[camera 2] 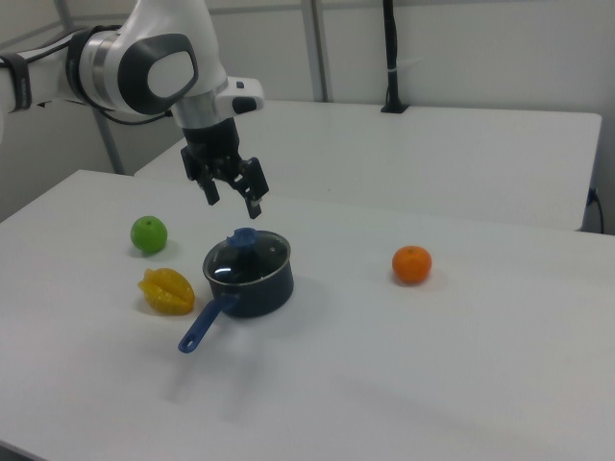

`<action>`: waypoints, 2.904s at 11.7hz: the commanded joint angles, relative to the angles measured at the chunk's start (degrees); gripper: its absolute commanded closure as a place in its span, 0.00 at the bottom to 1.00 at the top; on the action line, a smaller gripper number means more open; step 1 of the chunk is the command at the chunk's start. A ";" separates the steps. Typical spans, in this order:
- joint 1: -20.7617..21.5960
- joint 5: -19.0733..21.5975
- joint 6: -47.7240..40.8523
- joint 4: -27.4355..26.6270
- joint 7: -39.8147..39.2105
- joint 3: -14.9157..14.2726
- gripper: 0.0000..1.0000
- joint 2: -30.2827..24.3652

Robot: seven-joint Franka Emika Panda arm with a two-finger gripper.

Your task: Open lid

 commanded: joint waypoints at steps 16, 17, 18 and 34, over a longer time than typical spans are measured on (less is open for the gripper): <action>6.33 -0.42 16.89 2.78 -1.57 0.55 0.14 14.88; 6.33 -0.59 16.98 2.78 -1.57 0.55 0.14 14.97; 6.33 -0.77 16.98 2.78 -1.57 0.55 0.14 15.14; 2.48 -0.15 15.23 2.87 -1.48 -0.15 0.58 8.92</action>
